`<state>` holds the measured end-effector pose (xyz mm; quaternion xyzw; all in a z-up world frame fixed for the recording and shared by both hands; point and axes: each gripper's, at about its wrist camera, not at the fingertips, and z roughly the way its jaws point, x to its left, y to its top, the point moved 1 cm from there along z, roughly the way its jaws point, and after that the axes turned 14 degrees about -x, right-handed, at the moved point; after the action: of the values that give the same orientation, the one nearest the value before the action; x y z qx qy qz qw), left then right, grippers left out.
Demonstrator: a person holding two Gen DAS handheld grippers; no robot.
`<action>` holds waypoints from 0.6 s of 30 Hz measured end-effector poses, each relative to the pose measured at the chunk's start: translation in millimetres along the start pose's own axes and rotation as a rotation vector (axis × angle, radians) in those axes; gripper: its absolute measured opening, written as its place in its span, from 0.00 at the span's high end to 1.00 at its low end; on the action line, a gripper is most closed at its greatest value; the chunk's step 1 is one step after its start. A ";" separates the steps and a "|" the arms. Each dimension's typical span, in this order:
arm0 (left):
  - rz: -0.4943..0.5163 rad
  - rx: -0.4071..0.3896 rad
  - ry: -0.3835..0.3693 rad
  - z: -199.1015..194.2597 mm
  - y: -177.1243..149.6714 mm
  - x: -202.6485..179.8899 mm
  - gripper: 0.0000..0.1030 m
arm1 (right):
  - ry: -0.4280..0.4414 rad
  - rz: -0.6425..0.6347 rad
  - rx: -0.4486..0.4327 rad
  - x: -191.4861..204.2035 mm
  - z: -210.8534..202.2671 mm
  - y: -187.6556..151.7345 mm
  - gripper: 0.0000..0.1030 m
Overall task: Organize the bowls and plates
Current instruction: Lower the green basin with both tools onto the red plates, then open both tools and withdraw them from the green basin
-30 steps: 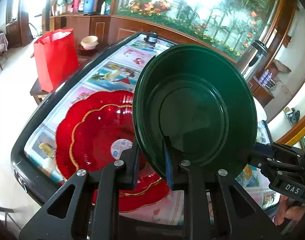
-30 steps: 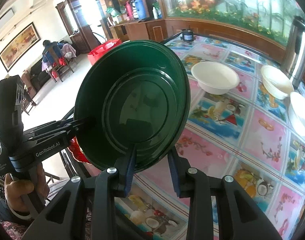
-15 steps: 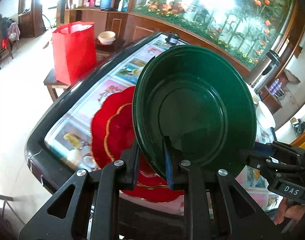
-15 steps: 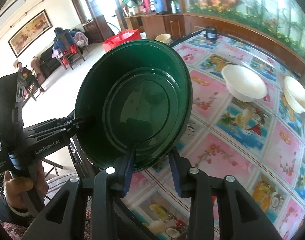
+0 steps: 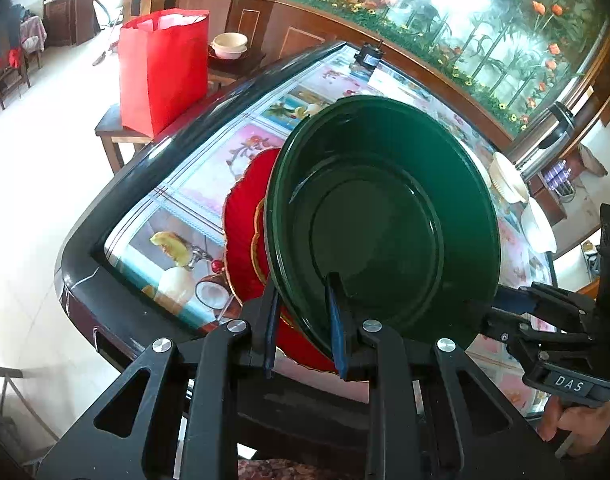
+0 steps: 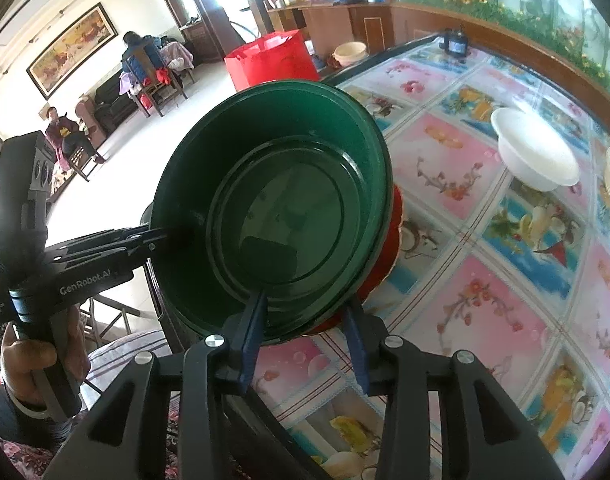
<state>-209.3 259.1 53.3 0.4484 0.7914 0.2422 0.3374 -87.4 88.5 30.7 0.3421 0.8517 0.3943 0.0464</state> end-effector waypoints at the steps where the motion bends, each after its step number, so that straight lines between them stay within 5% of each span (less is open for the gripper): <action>1: -0.005 0.002 0.001 1.4 0.0 0.9 0.79 | 0.007 0.005 0.005 -0.1 1.5 -0.3 0.60; 9: -0.031 0.016 0.024 14.1 -3.4 3.8 0.79 | 0.037 0.044 0.034 -3.7 18.6 -4.1 0.56; 18: -0.076 0.001 0.026 14.2 0.5 10.7 0.69 | 0.065 0.107 -0.010 -12.4 0.2 -1.7 0.37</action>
<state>-202.3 269.8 41.0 0.4150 0.8123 0.2348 0.3357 -78.8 80.3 27.0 0.3739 0.8313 0.4113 -0.0009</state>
